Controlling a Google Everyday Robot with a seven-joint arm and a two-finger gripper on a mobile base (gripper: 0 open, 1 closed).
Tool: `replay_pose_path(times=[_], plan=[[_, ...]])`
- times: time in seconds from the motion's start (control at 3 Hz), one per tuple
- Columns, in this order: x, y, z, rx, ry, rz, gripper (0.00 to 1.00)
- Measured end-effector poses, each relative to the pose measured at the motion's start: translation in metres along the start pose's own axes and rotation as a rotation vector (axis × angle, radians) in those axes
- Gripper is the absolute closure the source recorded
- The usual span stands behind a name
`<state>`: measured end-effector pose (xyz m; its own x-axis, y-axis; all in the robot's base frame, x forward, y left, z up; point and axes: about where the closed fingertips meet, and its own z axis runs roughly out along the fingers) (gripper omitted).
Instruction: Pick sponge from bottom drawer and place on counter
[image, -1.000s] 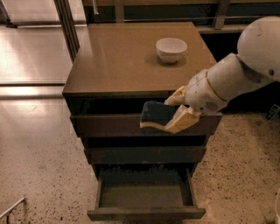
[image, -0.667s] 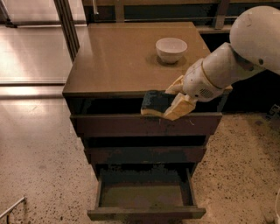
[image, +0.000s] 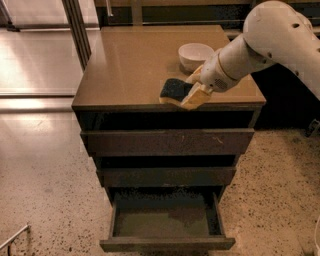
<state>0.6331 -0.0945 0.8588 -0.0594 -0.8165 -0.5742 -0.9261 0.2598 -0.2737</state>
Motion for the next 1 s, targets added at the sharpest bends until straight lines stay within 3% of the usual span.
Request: replay_pose_path(times=[0.33, 1.0], plan=[[-0.007, -0.041, 0.023, 0.036, -0.047, 0.002, 1.00], [-0.003, -0.051, 0.036, 0.046, -0.050, 0.027, 1.00]])
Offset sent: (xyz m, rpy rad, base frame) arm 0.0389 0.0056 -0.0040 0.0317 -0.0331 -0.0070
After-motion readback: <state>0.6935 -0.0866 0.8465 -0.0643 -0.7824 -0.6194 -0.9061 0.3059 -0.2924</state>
